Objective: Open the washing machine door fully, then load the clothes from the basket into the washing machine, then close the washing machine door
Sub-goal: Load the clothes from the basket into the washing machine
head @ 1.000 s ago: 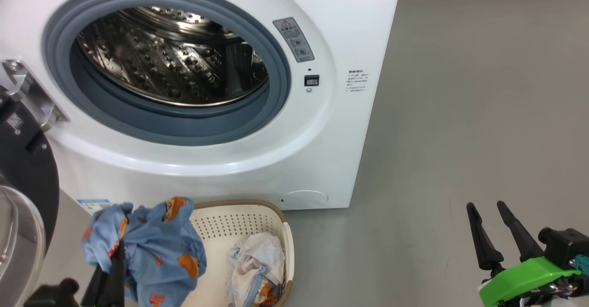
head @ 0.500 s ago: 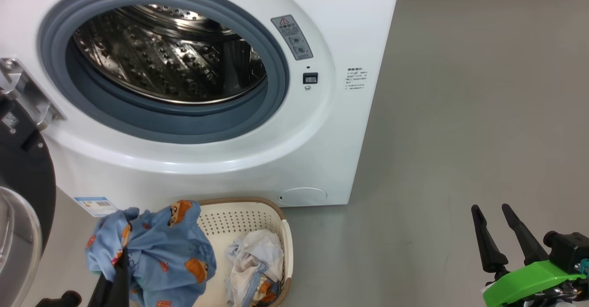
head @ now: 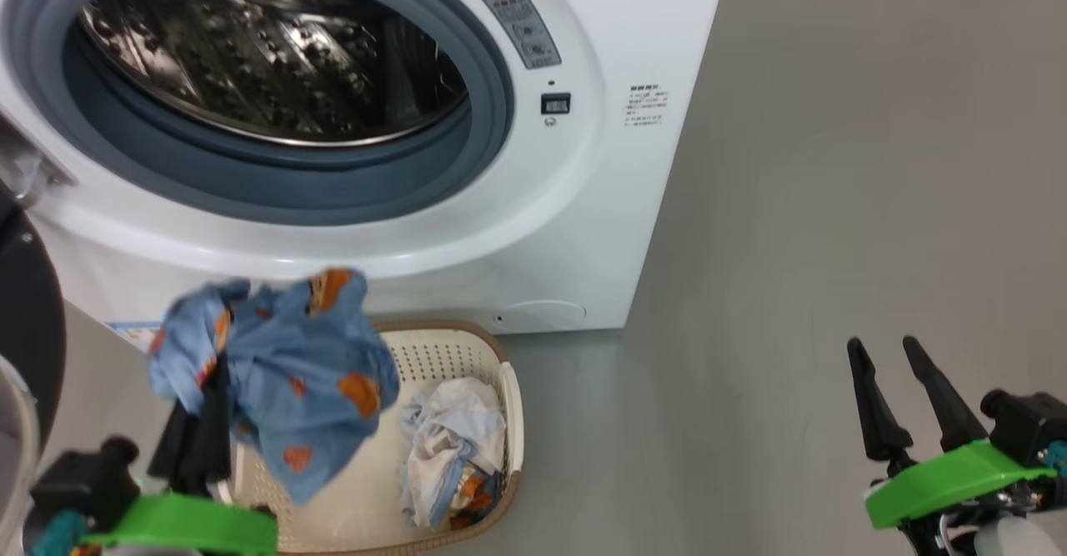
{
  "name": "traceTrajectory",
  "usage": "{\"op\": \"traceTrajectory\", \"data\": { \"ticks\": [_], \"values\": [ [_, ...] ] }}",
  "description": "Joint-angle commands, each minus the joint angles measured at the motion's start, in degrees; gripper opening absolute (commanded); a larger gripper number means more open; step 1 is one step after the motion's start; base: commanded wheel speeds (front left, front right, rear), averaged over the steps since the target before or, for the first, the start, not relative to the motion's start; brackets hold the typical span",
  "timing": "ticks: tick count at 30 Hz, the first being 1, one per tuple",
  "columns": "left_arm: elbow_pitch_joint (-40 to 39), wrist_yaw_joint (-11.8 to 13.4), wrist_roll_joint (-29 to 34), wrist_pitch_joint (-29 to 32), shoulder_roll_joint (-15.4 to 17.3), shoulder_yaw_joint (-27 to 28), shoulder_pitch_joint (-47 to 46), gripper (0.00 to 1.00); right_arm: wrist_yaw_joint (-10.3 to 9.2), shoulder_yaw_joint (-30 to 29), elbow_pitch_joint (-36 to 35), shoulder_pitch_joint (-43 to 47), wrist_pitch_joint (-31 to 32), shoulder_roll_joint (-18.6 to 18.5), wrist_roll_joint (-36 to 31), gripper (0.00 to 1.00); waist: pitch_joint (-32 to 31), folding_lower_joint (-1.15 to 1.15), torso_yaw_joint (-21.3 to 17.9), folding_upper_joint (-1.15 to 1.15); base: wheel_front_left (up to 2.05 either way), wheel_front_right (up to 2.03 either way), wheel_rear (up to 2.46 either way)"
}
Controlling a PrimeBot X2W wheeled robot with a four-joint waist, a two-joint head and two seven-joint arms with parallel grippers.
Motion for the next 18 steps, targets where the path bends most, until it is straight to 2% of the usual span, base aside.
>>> {"op": "traceTrajectory", "data": {
  "ticks": [1,11,18],
  "values": [
    [-1.13,-0.14,-0.37,-0.78,1.47,1.79,-2.77,0.0,0.16,0.99,-1.46,-1.38,-0.28,-0.43,-0.37,1.0,1.55,0.0,-0.37,0.0,0.0,0.0,0.0],
    [3.83,-0.14,-1.6,-0.78,3.9,1.78,-18.46,0.0,0.16,1.6,-1.64,-4.68,-0.28,0.8,-0.56,1.0,6.88,0.0,-1.61,0.0,0.0,0.0,0.0],
    [12.0,-0.14,-2.56,-0.78,5.96,0.74,-30.52,0.0,0.16,2.25,-1.96,-7.22,-0.28,1.72,-0.6,1.0,10.91,0.0,-3.36,0.0,0.0,0.0,0.0]
  ]
}}
